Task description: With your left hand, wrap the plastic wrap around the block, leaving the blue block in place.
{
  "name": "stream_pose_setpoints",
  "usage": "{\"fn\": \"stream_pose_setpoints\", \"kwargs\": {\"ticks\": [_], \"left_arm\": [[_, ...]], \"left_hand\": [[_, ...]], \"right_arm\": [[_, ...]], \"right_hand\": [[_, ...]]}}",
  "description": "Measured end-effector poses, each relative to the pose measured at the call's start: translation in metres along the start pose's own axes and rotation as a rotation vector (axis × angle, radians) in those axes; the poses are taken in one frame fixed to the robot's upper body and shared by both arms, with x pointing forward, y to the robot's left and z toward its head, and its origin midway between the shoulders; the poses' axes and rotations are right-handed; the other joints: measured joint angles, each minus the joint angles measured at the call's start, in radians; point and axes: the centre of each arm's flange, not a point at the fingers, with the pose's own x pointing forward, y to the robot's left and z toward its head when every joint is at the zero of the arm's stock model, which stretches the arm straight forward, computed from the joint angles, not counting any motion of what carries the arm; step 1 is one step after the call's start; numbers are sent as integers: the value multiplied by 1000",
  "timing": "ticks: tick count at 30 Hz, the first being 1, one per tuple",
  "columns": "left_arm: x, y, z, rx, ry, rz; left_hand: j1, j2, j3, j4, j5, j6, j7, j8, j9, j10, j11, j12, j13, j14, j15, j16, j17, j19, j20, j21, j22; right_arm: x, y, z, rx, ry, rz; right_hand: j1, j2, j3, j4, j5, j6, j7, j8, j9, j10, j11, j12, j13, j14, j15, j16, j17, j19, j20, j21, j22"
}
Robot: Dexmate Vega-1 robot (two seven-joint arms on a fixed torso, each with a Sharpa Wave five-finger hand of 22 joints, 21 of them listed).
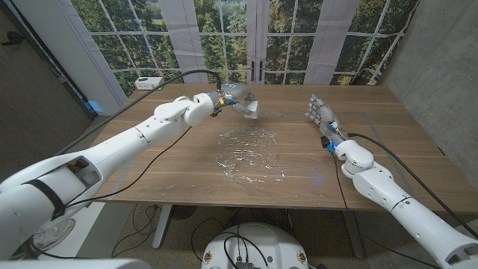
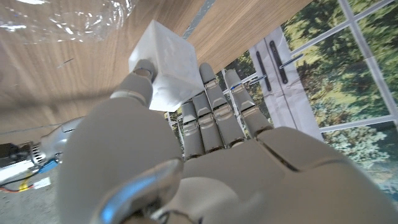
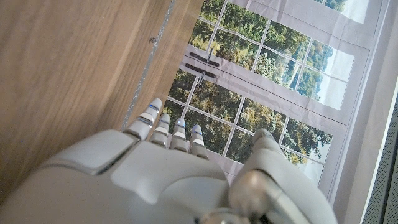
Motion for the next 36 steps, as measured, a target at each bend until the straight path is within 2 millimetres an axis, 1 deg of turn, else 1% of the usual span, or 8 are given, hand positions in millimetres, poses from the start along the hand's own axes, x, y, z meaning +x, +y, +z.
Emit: {"fn": "stream_pose_setpoints", "kwargs": {"ticks": [3, 5, 7, 15, 26, 29, 35, 36], "left_arm": [[-2, 1, 2, 3, -28, -6], [-4, 2, 0, 5, -23, -5], [-6, 1, 8, 5, -78, -20], [-11, -2, 15, -4, -153, -57], [-23, -10, 25, -19, -222, -104], [-27, -13, 28, -24, -246, -121], [-31, -21, 32, -28, -266, -153], [-31, -23, 33, -28, -269, -162]], "left_hand": [[0, 0, 0, 0, 0, 0, 0, 0, 2, 0, 0, 1, 0, 0, 0, 0, 0, 0, 0, 0, 0], [0, 0, 0, 0, -1, 0, 0, 0, 4, 0, 0, 1, 0, 0, 0, 0, 0, -4, -4, 0, 0], [0, 0, 0, 0, -1, 0, 0, 4, 4, 0, 0, 1, 0, 0, 0, 0, 0, -5, -5, 0, 0], [0, 0, 0, 0, -1, 0, 0, 8, 9, 0, 0, 6, 0, 0, 0, -7, 5, -13, 2, 0, 0], [0, 0, 0, 0, -3, 0, 0, 8, 13, 0, 0, 9, 0, 0, 0, -7, 5, -12, 2, 0, 0], [0, 0, 0, 0, -3, 0, 0, 13, 16, 0, 0, 9, 0, 0, 0, -8, 5, -12, 2, 0, 0], [0, 0, 0, 0, -3, 0, 0, 14, 18, 0, 0, 9, 0, 0, 0, -11, 5, -13, 2, 0, 0], [0, 0, 0, 0, -3, 0, 0, 14, 18, 0, 0, 9, 0, 0, 0, -11, 5, -16, 6, 1, 0]], "right_arm": [[-1, 2, 1, -5, -1, -5], [-1, 1, 1, -10, 3, -12], [-2, 5, 4, -12, -2, -9], [-3, 12, 10, -28, -14, -10], [-4, 22, 14, -43, -17, -6], [-4, 26, 15, -43, -19, -3], [-5, 32, 16, -44, -20, 1], [-6, 33, 16, -44, -20, 1]], "right_hand": [[0, 0, 0, 0, 0, 0, 0, 0, 0, 0, 0, 0, 0, 0, 0, 0, 0, 0, 0, 0, 0], [0, 0, 0, 0, 0, 0, 0, 0, 0, 0, 0, 0, 0, 0, 0, 0, 0, 0, 0, 0, 0], [0, 0, 0, 0, 0, 0, 0, 0, 0, 0, 0, 0, 0, 4, -4, 0, 0, 0, 0, 0, 0], [0, 0, 0, 0, 0, 0, 0, 0, 0, 0, 0, 0, 0, 4, -4, 0, 0, 0, 0, 0, 0], [0, 0, 0, 0, 0, 0, 0, -4, 0, 0, 0, 0, 0, 4, -4, 0, 0, 0, 0, 0, 0], [0, 0, 0, 0, 0, 0, 0, -4, 0, 0, 0, 0, 0, 4, -4, 0, 0, 0, 0, 0, 0], [0, 0, 0, 0, -5, 0, 0, -4, 0, 0, 0, 0, 0, 4, -4, 0, 0, 0, 0, 0, 0], [0, 0, 0, 0, -5, 0, 0, -4, 0, 0, 0, 0, 0, 4, -4, 0, 0, 0, 0, 0, 0]]}}
